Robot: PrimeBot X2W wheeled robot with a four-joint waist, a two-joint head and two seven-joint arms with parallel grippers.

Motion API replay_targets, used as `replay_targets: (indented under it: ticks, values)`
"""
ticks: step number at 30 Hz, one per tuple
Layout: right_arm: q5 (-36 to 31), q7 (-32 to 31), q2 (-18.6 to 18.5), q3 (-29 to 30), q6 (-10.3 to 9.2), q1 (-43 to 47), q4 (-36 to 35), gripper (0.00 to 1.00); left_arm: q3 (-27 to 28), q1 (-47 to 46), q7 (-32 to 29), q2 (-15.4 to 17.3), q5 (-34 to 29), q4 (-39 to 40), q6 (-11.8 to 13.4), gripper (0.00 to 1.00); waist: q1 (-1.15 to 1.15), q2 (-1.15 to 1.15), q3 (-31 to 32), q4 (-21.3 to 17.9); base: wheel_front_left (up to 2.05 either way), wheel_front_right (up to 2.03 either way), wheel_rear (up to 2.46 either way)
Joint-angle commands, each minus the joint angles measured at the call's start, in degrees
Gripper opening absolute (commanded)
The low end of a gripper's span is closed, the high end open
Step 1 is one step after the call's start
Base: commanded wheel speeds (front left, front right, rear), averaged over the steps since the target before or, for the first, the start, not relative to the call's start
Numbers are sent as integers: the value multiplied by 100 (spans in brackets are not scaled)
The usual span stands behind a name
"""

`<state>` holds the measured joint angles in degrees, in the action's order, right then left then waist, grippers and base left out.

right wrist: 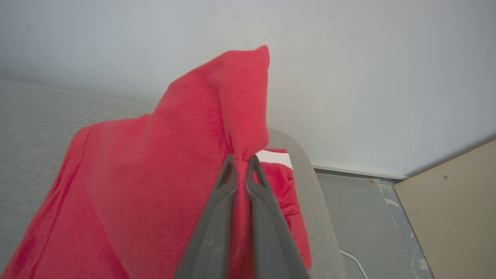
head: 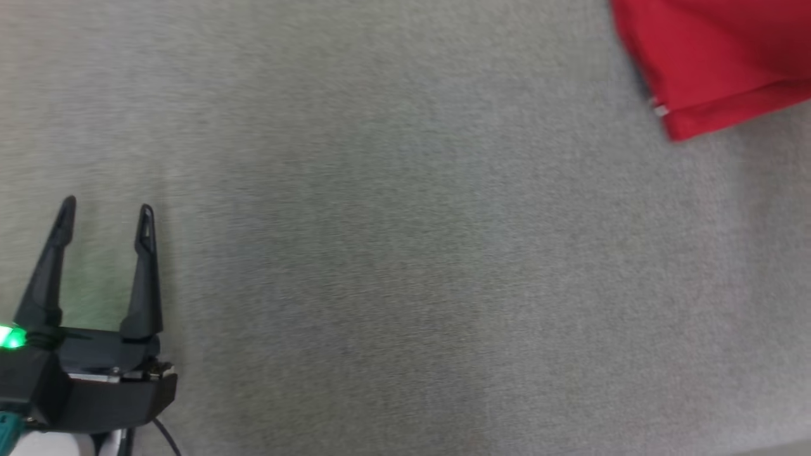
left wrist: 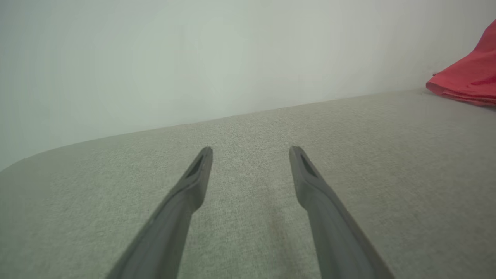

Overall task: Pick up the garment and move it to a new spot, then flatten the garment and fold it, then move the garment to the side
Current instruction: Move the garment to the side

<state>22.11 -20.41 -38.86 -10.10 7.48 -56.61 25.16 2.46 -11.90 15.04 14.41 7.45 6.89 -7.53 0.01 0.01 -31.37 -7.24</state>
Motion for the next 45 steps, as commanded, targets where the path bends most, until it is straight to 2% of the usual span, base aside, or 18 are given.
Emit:
replay_targets:
  ticks: [1, 12, 17, 23, 24, 25, 26, 35, 41, 45]
  values:
    - [-30, 13, -115, 13, -2, -180, 37, 0, 25, -84, -9, 75, -31, 106, 19, 100, -1, -1, -359, -372, 0, 0, 0]
    - [-138, 108, -495, -66, -2, -960, 699, 0, 20, -54, -186, 213, -24, 545, 47, 100, -1, -1, -530, -463, 0, 0, 0]
    - [-271, 87, -492, -66, -2, -1143, 951, 0, 38, 17, -194, 240, -15, 625, 91, 100, -1, -1, -592, -478, 0, 0, 0]
    - [-426, 111, -316, 107, -2, -1195, 1202, 0, 115, 83, -236, 312, 18, 701, 145, 100, -1, -1, -636, -567, 0, 0, 0]
    - [-466, 159, -291, 158, -2, -1212, 1223, 16, 126, 88, -245, 326, 22, 714, 147, 100, -1, -1, -644, -583, 0, 0, 0]
    - [-482, 212, -242, 202, -2, -1224, 1236, 68, 135, 90, -255, 336, 27, 722, 145, 100, -1, -1, -647, -597, 0, 0, 0]
    - [-521, 254, -194, 242, -2, -1229, 1258, 100, 139, 90, -259, 347, 32, 726, 145, 100, -1, -1, -649, -613, 0, 0, 0]
    - [-605, 607, 45, 256, -2, -1167, 1331, 100, 161, 142, -293, 381, 52, 708, 218, 100, -1, -1, -522, -729, 0, 0, 0]
    - [-428, 1214, 136, 91, -2, -1031, 1108, 100, 73, 203, -188, 240, 116, 530, 267, 100, -1, -1, -112, -585, 0, 0, 0]
    - [-193, 1535, 348, -126, -2, -924, 840, 100, 59, 309, -113, 127, 149, 324, 325, 100, -1, -1, 207, -451, 0, 0, 0]
